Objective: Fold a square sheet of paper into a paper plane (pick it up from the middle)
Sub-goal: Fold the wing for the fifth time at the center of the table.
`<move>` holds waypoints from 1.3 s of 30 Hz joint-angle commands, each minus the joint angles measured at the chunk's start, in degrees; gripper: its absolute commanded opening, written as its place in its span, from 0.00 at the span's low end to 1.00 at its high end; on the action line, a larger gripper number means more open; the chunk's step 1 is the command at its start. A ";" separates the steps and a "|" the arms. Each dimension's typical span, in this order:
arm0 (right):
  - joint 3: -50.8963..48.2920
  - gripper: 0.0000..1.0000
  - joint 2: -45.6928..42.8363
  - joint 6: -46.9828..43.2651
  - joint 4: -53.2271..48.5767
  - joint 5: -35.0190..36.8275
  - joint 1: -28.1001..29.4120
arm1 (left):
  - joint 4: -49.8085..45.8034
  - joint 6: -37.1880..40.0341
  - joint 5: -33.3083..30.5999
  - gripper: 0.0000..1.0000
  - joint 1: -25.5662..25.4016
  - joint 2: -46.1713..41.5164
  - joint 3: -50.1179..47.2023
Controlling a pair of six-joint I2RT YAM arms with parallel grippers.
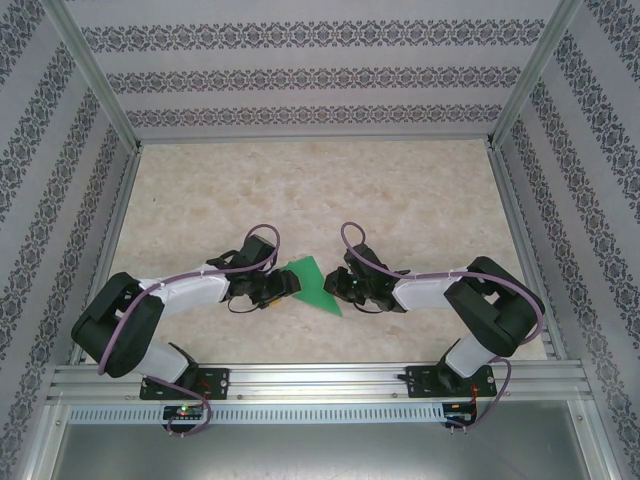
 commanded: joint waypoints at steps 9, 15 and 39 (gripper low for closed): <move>-0.30 0.18 1.79 1.00 -1.77 1.05 1.12 | 10.65 -7.00 2.11 0.58 -2.31 1.90 -1.19; -0.30 0.18 1.75 1.00 -1.76 1.17 1.13 | 9.07 -7.43 1.51 0.58 -2.86 2.98 -0.49; -0.66 0.17 2.71 1.42 -1.07 0.96 1.12 | 13.70 -10.44 0.62 0.57 -3.87 3.26 -1.42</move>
